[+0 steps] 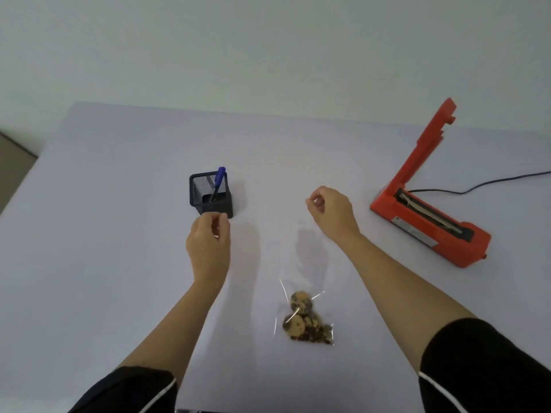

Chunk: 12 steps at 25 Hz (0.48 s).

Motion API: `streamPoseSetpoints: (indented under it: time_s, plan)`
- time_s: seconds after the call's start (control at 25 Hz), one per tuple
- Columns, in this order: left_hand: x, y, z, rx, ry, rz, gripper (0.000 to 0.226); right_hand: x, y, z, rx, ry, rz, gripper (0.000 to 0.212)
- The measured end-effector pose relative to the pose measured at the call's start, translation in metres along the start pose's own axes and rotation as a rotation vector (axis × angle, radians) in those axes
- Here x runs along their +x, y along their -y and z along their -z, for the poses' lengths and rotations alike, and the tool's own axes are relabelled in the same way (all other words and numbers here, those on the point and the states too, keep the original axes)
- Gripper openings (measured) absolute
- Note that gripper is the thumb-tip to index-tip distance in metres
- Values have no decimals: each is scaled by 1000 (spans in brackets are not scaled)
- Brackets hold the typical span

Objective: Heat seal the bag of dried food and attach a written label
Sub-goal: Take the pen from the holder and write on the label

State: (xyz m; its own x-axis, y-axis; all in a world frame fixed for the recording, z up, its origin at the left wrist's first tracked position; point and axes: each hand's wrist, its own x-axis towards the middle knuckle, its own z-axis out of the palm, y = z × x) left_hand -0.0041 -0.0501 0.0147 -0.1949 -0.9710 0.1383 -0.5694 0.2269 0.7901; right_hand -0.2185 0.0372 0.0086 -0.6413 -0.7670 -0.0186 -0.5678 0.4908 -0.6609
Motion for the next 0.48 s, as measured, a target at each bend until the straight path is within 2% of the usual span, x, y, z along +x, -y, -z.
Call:
streamPoseSetpoints:
  time_s: [0.12,0.2,0.36,0.48]
  plan:
    - [41,16,26,-2,-83,138,24,21,51,-20,54,58,110,18]
    - [67,23,33,78,15,186,32,32,85,-44,83,120,152,24]
    - [93,22,32,235,245,186,44,51,129,-86,51,251,124,52]
    - [96,26,27,237,317,220,34,60,134,-102,55,232,107,48]
